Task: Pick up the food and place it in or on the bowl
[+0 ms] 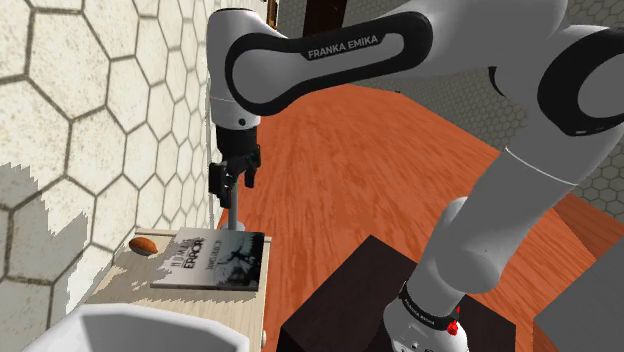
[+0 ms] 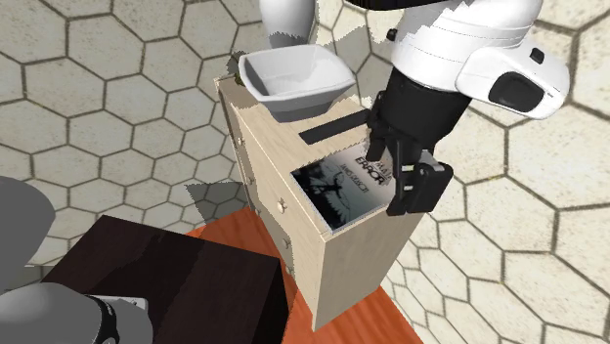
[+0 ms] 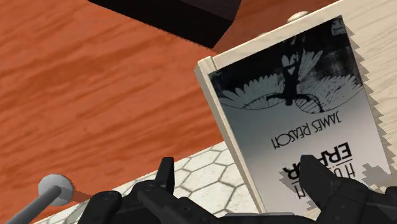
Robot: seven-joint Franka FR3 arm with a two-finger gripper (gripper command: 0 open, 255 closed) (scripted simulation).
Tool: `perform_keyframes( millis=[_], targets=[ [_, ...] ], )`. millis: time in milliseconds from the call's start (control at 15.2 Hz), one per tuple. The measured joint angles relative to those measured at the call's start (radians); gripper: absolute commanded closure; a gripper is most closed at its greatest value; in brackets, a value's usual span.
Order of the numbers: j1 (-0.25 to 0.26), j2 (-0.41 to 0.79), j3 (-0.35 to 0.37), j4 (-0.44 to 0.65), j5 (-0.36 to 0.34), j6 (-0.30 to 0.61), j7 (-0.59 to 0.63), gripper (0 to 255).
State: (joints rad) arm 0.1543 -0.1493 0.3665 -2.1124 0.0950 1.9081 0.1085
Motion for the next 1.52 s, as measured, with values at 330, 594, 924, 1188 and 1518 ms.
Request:
perform_keyframes(
  millis=[330,594,924,1188,1518],
  targets=[
    [0.036,0.174,0.052,0.154,-0.062,0.027,0.072,0],
    [0.080,0.323,0.078,0.296,-0.129,0.033,0.128,0],
    [0.155,0.503,0.090,0.491,-0.213,0.013,0.186,0],
    [0.164,0.519,0.089,0.487,-0.226,0.046,0.199,0],
    [0.168,0.531,0.088,0.449,-0.235,0.098,0.206,0]
  ],
)
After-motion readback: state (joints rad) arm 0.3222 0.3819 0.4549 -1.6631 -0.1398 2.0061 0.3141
